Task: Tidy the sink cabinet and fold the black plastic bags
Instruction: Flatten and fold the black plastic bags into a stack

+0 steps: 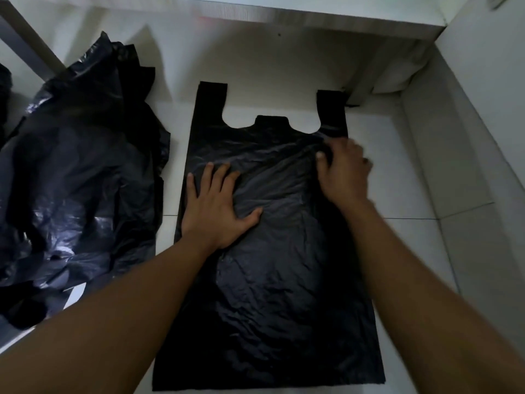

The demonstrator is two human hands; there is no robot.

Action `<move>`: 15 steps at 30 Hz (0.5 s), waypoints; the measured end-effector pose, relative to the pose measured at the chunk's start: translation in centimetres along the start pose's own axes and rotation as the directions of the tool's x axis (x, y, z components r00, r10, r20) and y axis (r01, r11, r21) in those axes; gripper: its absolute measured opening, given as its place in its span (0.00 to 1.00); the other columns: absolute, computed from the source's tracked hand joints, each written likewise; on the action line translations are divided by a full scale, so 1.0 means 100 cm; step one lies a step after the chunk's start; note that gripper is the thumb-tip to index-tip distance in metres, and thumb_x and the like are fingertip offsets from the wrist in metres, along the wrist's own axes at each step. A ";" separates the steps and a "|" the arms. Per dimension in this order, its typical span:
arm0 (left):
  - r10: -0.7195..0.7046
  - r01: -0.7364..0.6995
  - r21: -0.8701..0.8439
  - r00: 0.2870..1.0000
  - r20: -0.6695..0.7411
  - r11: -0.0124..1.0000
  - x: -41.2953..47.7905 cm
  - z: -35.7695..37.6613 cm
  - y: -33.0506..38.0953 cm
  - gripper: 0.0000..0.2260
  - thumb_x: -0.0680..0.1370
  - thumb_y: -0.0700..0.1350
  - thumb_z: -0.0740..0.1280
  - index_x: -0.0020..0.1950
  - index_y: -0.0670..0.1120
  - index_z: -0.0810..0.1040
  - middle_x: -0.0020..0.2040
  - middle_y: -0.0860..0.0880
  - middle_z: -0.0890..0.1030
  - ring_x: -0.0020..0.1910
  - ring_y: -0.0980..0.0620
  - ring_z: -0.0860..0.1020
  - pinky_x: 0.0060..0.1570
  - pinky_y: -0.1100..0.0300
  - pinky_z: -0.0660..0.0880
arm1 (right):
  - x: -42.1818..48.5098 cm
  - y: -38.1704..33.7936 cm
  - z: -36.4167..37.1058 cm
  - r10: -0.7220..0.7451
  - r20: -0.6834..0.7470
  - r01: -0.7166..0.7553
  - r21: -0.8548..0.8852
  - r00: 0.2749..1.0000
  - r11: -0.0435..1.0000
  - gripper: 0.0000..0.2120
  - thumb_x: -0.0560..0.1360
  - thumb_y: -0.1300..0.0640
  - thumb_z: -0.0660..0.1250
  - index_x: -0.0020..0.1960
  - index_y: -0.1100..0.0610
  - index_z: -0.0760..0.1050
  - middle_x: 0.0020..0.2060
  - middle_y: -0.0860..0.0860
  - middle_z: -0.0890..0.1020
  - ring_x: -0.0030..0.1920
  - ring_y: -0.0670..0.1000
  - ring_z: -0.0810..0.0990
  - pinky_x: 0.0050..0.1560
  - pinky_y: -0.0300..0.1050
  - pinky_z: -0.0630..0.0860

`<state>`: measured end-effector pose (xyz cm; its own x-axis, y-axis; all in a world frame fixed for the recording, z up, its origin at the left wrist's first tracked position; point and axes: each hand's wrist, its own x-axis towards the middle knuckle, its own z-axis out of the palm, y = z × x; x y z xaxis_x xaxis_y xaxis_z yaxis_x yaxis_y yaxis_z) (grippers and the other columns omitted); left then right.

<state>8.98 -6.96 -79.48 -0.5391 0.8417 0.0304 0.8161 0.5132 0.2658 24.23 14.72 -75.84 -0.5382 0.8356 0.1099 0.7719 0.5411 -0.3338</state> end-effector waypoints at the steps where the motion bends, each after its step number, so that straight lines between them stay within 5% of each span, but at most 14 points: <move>1: -0.002 0.002 0.004 1.000 0.000 1.000 0.000 0.000 0.000 0.41 0.72 0.77 0.52 0.77 0.53 0.61 0.80 0.49 0.59 0.81 0.46 0.49 0.76 0.35 0.44 | -0.022 -0.018 0.004 -0.014 0.020 0.014 0.002 1.000 1.000 0.18 0.80 0.49 0.60 0.67 0.52 0.73 0.66 0.55 0.73 0.66 0.59 0.68 0.64 0.58 0.63; 10: 0.006 -0.006 0.000 1.000 0.028 1.000 0.000 0.000 -0.003 0.43 0.72 0.77 0.53 0.79 0.51 0.61 0.80 0.48 0.59 0.81 0.45 0.49 0.76 0.35 0.44 | -0.102 -0.067 0.017 -0.016 0.193 0.036 -0.099 0.981 0.994 0.20 0.81 0.54 0.61 0.72 0.53 0.69 0.66 0.55 0.71 0.65 0.58 0.67 0.62 0.55 0.67; 15: -0.020 0.021 -0.001 0.967 0.252 1.000 0.011 -0.028 0.003 0.45 0.72 0.77 0.58 0.81 0.51 0.56 0.82 0.49 0.53 0.81 0.44 0.47 0.77 0.35 0.44 | -0.096 -0.077 -0.005 -0.017 0.332 0.049 -0.088 0.943 0.995 0.23 0.78 0.61 0.62 0.73 0.56 0.67 0.68 0.57 0.68 0.67 0.60 0.65 0.65 0.56 0.70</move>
<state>7.99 -6.35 -76.64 -0.4853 0.8465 -0.2189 0.8044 0.5304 0.2676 23.62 2.56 -73.81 -0.6332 0.7474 -0.2010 0.7713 0.5877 -0.2445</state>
